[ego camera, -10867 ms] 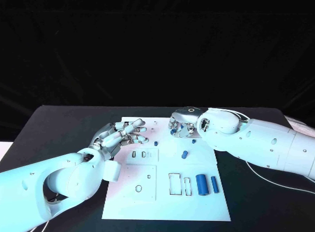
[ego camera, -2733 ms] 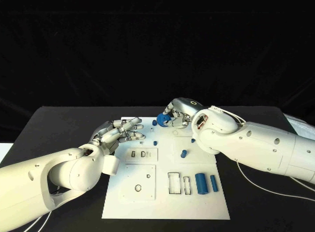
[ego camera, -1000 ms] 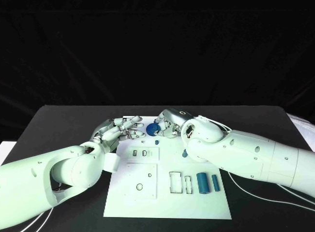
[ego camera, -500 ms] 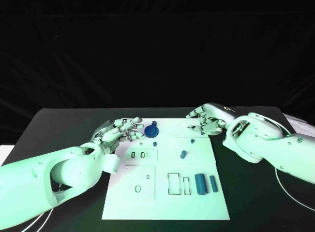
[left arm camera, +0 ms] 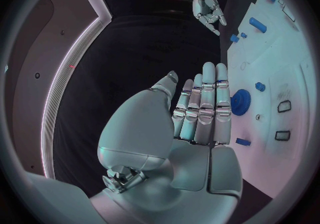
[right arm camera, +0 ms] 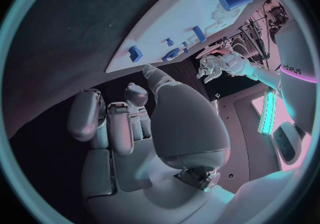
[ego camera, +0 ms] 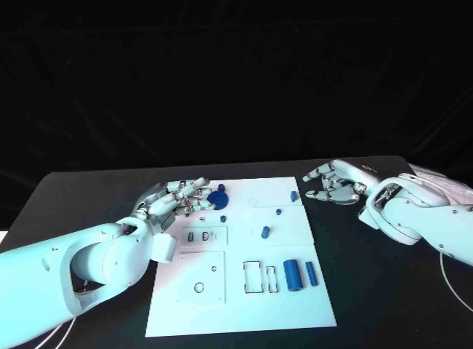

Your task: Assemble the parts on the task board

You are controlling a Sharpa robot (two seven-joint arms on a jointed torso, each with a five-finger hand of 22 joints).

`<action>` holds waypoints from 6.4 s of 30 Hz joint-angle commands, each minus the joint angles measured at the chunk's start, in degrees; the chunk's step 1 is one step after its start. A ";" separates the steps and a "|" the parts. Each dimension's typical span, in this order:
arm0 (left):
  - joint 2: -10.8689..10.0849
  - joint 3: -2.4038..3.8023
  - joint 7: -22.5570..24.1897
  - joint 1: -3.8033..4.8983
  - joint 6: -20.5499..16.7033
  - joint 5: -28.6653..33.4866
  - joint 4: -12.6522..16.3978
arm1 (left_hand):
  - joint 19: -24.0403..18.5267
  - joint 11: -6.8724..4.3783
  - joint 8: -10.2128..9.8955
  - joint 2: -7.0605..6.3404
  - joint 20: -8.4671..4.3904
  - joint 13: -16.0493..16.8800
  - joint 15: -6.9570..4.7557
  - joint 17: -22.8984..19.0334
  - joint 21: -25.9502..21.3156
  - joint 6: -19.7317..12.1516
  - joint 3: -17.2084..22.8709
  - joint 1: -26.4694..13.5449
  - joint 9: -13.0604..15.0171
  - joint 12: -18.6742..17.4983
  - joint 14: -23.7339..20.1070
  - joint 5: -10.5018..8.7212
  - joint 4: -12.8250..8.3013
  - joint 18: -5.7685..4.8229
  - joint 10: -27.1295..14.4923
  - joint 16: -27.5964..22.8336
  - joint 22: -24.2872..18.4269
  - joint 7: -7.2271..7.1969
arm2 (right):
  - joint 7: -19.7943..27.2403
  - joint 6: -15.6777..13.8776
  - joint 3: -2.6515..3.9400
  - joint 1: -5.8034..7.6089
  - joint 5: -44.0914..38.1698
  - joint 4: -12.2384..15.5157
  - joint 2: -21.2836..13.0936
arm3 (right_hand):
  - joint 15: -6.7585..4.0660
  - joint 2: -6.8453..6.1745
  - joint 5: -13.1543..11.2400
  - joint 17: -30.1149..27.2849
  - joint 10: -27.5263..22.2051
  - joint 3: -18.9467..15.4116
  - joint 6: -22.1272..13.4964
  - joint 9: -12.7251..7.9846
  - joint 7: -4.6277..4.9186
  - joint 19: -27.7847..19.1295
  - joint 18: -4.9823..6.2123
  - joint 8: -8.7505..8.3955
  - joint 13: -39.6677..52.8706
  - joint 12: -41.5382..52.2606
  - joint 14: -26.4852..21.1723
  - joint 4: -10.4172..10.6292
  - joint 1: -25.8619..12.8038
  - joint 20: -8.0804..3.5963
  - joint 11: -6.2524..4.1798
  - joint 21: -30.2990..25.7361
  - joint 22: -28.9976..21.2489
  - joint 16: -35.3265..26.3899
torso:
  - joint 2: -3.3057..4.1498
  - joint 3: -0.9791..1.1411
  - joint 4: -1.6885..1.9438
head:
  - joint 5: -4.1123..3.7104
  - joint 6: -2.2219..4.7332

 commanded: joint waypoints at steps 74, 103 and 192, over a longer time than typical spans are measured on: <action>0.79 0.02 0.12 -0.11 1.81 0.32 -0.66 | -0.37 0.04 -0.05 -0.03 0.15 -0.12 0.15 -0.07 -0.11 -0.18 0.27 0.35 0.05 0.29 -0.30 0.22 -0.16 0.09 -0.55 -0.40 -0.05 0.14 | -3.35 4.29 -0.07 -2.43 2.22 -8.46 8.98 | -1.40 3.36 -6.06 5.20 1.98 2.23 6.53 0.81 -1.49 -0.03 -0.99 2.00 2.14 2.21 4.05 -1.79 2.37 -0.70 -1.20 0.36 0.19 0.24 | -0.14 -0.32 0.06 | 0.63 -1.40; 1.11 0.00 0.27 -0.13 2.25 0.35 -3.43 | -0.41 0.08 -0.10 -0.11 0.17 -0.15 0.18 -0.07 -0.12 -0.28 0.31 0.24 0.03 0.27 -0.31 0.21 -0.17 0.08 -0.64 -0.47 -0.05 0.19 | -10.42 -2.76 0.18 -0.96 6.66 3.54 9.59 | -2.45 6.25 -8.60 4.63 0.68 4.22 8.62 1.88 -2.73 0.12 -1.01 3.11 -2.77 -3.86 3.89 -2.86 1.37 -1.84 -2.30 0.18 -0.01 -0.33 | -0.86 -0.70 0.39 | 1.87 -1.18; 2.17 0.00 1.03 -0.15 2.07 1.12 -5.35 | -3.43 0.85 -0.36 -0.49 1.11 -0.50 1.34 -1.43 -1.92 -0.99 1.95 -0.16 -0.03 -0.11 -3.44 0.22 -0.98 -0.14 -1.85 -4.55 -0.96 0.80 | -24.97 3.19 -1.99 -6.17 -12.02 2.72 26.41 | -1.36 0.43 -5.55 2.79 -1.99 2.27 5.34 1.25 -1.14 -1.12 -0.56 -0.66 -7.26 -10.38 3.50 -3.63 -3.97 -0.88 -0.96 -1.51 -2.76 -1.70 | -2.30 -2.27 0.98 | 5.59 -5.06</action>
